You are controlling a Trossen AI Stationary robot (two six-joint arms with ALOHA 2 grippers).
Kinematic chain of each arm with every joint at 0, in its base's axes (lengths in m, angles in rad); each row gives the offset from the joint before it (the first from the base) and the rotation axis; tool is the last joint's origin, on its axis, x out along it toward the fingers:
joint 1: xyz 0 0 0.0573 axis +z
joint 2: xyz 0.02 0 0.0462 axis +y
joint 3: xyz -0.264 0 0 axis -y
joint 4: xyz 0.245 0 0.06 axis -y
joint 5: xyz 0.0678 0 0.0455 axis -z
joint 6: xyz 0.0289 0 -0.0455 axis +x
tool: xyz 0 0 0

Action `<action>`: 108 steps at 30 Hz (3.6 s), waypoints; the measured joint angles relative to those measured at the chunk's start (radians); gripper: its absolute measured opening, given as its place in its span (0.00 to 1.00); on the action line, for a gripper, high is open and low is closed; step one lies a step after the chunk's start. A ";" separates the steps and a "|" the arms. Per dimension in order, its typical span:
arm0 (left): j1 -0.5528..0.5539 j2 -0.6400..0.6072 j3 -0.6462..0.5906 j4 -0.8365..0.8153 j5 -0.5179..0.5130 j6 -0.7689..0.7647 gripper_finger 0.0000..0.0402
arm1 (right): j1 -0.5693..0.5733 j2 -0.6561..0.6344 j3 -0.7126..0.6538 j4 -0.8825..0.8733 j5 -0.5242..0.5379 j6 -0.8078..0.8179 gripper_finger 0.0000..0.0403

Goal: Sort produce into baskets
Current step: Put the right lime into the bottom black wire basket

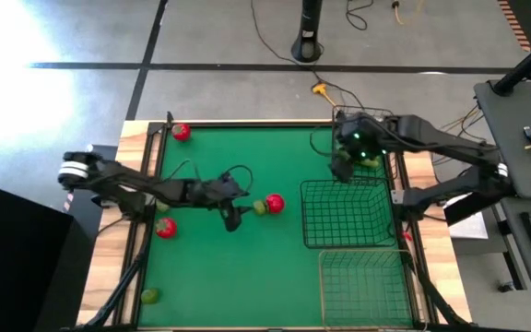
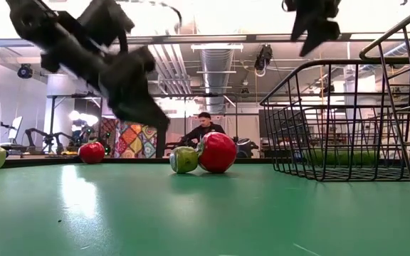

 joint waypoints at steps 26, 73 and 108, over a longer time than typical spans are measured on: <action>0.013 0.414 0.000 0.454 0.011 -0.017 0.77 | 0.051 0.000 0.002 0.071 0.010 -0.040 0.88; -0.552 0.511 0.135 0.483 -0.281 -0.236 0.68 | 0.797 0.749 0.299 0.548 0.057 0.247 0.88; -0.749 0.217 -0.074 0.454 -0.527 -0.309 0.70 | 0.656 1.229 0.744 0.129 -0.001 -0.043 0.79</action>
